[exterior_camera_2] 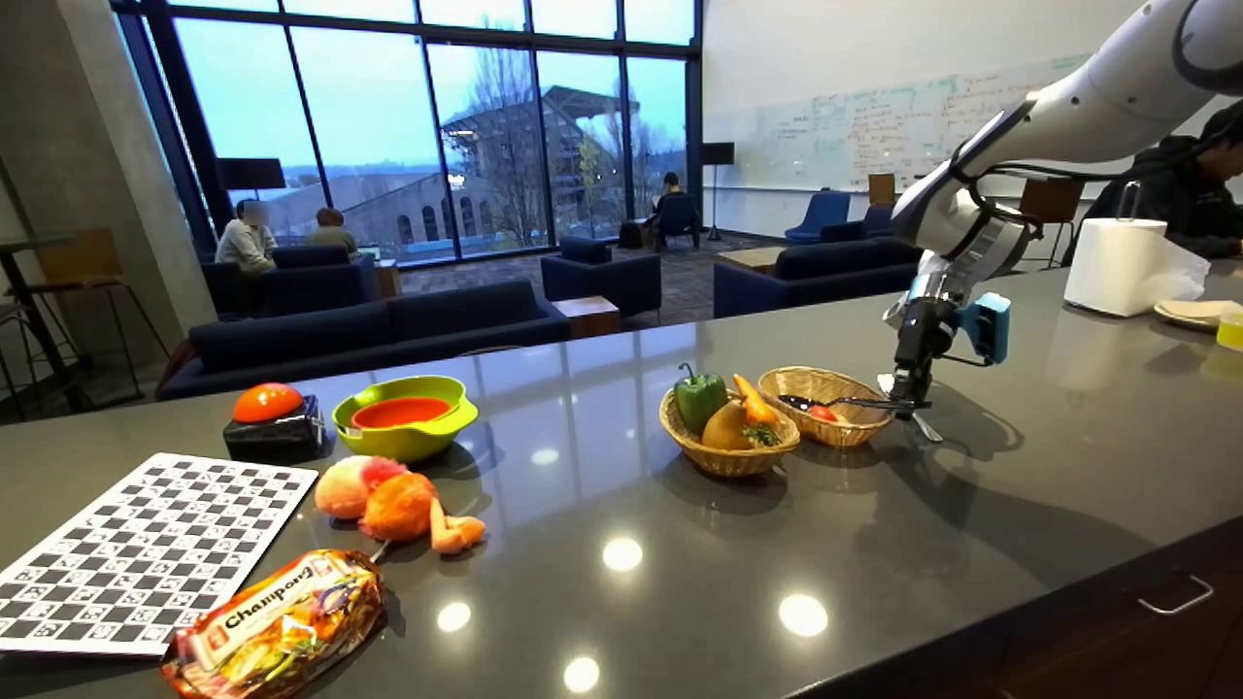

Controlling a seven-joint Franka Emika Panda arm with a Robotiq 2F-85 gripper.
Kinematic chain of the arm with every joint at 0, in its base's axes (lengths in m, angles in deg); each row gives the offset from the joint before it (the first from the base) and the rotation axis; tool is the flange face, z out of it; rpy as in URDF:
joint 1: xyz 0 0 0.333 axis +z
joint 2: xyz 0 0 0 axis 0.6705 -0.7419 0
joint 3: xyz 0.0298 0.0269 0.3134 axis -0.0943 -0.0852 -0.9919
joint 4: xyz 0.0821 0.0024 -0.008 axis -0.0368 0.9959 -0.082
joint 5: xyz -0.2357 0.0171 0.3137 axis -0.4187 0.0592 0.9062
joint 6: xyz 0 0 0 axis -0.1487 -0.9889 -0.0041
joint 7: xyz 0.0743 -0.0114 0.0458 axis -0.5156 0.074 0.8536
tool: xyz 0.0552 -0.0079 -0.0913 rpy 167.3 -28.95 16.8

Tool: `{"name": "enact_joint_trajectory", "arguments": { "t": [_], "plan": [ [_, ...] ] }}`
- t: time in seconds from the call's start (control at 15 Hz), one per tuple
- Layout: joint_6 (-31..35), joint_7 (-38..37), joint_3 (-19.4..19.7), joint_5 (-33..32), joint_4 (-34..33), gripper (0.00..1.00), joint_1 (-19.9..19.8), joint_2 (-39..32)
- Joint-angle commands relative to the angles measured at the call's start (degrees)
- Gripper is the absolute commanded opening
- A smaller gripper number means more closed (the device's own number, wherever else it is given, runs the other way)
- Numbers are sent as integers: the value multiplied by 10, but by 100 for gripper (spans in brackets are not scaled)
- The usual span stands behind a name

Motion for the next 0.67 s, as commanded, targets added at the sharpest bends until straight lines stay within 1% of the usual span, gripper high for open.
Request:
{"name": "enact_joint_trajectory", "arguments": {
  "t": [0.0, 0.13, 0.2, 0.33, 0.6],
  "plan": [
    [4, -15, -1, 16, 22, 34, -6, 25],
    [2, -19, -1, 22, 22, 20, -7, 26],
    [1, -20, -1, 25, 22, 12, -7, 25],
    [0, -21, 0, 33, 24, 0, -8, 26],
    [-3, -21, 3, 51, 25, 1, -9, 24]
  ]
}}
